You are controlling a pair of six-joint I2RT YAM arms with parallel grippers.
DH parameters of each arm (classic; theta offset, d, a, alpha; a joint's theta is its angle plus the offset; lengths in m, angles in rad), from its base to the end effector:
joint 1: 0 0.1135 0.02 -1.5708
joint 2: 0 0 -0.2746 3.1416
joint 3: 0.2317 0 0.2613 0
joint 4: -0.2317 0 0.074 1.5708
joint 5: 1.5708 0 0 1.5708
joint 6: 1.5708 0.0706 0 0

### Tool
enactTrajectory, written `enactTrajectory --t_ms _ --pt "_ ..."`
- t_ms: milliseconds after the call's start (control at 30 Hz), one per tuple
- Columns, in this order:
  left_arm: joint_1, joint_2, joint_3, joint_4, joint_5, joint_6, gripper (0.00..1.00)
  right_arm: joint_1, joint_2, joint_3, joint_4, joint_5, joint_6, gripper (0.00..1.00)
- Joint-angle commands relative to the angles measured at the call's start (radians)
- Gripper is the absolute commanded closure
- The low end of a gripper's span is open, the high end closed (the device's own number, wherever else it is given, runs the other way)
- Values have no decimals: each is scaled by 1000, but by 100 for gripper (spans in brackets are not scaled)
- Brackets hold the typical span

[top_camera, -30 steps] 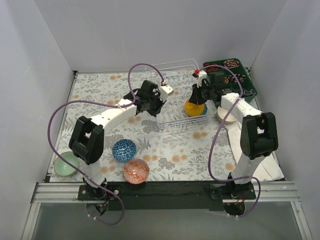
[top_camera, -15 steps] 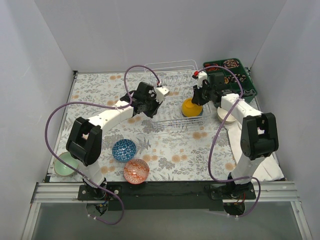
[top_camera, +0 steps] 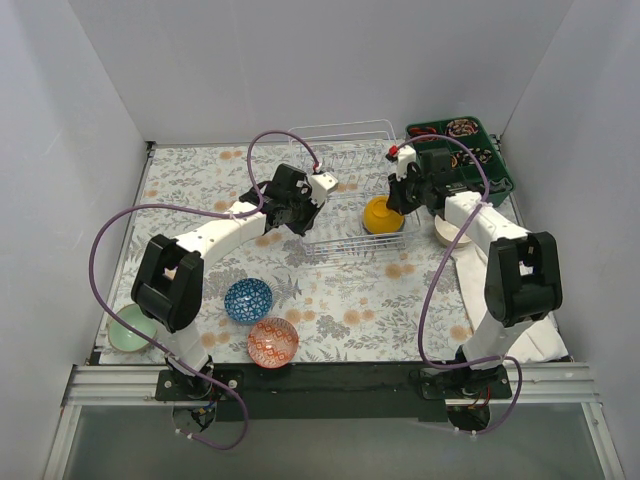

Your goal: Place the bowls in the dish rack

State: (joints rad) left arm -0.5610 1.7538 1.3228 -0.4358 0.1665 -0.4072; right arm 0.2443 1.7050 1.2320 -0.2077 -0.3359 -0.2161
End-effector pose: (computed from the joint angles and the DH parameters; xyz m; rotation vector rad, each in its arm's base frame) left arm 0.3486 -0.2329 0.2223 0.2710 2.5104 -0.6178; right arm 0.4017 0.1241 0.2347 -0.6838 2.1283 0.3927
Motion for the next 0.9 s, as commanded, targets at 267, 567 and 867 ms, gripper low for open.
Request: enactTrajectory --t_ms 267,567,867 --pt "16 -60 -8 -30 -42 21 100 -19 -61 -37 -2 86 -40 90" --pt "15 -40 203 -14 73 1 62 -16 -186 38 24 28 -17 79" --pt "16 -75 368 6 -33 24 32 -10 -316 -15 -13 -23 -61 59"
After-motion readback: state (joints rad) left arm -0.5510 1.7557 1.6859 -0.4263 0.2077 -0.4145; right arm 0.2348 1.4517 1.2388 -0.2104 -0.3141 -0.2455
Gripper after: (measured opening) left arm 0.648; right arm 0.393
